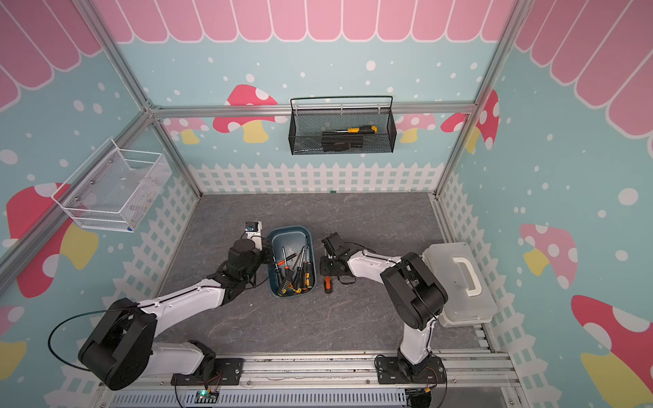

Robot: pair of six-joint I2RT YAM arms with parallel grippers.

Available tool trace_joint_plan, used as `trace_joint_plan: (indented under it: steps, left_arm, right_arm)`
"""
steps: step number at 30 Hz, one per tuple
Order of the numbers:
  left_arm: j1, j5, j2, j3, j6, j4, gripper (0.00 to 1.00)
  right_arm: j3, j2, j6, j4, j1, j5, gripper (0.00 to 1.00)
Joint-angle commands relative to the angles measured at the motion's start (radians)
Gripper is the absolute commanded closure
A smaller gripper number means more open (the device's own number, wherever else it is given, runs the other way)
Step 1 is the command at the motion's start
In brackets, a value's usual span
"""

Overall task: Take out the screwdriver from the storage box
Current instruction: Place the screwdriver at the center of the board, then pick up the screwdriver from the storage box.

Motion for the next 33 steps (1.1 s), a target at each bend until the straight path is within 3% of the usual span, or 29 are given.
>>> trace_joint_plan:
  steps: [1, 10, 33]
  left_arm:
    - [0.009, -0.002, -0.005, -0.015, 0.021, -0.017, 1.00]
    - [0.009, 0.000, -0.006, -0.025, 0.009, -0.005, 1.00]
    - [0.007, 0.008, -0.014, -0.035, -0.010, -0.005, 1.00]
  right_arm:
    - [0.009, 0.021, 0.005, -0.031, -0.002, 0.034, 0.81]
    - [0.013, 0.030, 0.014, -0.039, -0.004, 0.022, 0.70]
    - [0.005, -0.032, 0.015, -0.034, -0.004, 0.022, 0.63]
